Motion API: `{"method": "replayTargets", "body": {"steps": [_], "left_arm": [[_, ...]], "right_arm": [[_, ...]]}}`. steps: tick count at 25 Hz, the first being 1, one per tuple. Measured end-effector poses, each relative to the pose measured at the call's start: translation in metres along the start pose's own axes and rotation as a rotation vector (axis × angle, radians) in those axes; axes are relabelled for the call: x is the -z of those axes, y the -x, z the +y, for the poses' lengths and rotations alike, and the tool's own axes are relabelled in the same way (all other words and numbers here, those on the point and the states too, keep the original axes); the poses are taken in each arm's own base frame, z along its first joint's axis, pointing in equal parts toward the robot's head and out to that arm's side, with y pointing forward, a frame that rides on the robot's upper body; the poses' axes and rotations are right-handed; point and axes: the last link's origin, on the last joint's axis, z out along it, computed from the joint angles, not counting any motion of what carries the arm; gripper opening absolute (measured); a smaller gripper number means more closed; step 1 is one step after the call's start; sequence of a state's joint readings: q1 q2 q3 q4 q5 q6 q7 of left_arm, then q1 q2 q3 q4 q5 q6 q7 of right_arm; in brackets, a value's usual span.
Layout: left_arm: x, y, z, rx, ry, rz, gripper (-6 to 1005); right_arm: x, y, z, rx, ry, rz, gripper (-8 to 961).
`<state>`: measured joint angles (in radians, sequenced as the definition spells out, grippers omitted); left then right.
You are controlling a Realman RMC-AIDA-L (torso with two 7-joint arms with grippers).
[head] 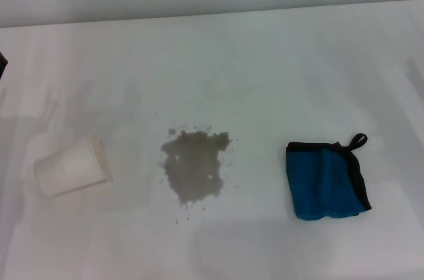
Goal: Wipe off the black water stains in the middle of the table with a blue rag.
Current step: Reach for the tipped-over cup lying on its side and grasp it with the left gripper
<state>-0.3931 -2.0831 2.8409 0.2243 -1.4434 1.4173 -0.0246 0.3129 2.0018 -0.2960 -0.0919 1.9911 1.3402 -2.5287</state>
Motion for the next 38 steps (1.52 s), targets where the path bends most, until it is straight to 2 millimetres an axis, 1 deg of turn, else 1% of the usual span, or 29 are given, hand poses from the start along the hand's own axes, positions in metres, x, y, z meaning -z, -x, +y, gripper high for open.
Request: {"method": "replayTargets", "body": {"steps": [23, 29, 31, 35, 38], "left_arm": [[0.002, 0.0, -0.001, 0.008, 0.006, -0.003, 886], [0.003, 0.001, 0.0, 0.046, 0.075, -0.014, 885], [0.003, 0.001, -0.004, 0.071, 0.092, -0.019, 885], [-0.002, -0.001, -0.021, 0.19, 0.132, -0.047, 885], [-0.007, -0.003, -0.032, 0.245, 0.179, -0.082, 884]], "right_arm": [[0.0, -0.001, 0.0, -0.003, -0.003, 0.005, 870], [-0.001, 0.0, 0.0, -0.004, 0.0, 0.0, 870], [-0.002, 0.002, -0.001, 0.001, 0.003, -0.005, 870], [-0.004, 0.004, 0.0, 0.005, 0.008, -0.01, 870], [-0.005, 0.004, 0.001, 0.006, 0.013, -0.009, 871]]}}
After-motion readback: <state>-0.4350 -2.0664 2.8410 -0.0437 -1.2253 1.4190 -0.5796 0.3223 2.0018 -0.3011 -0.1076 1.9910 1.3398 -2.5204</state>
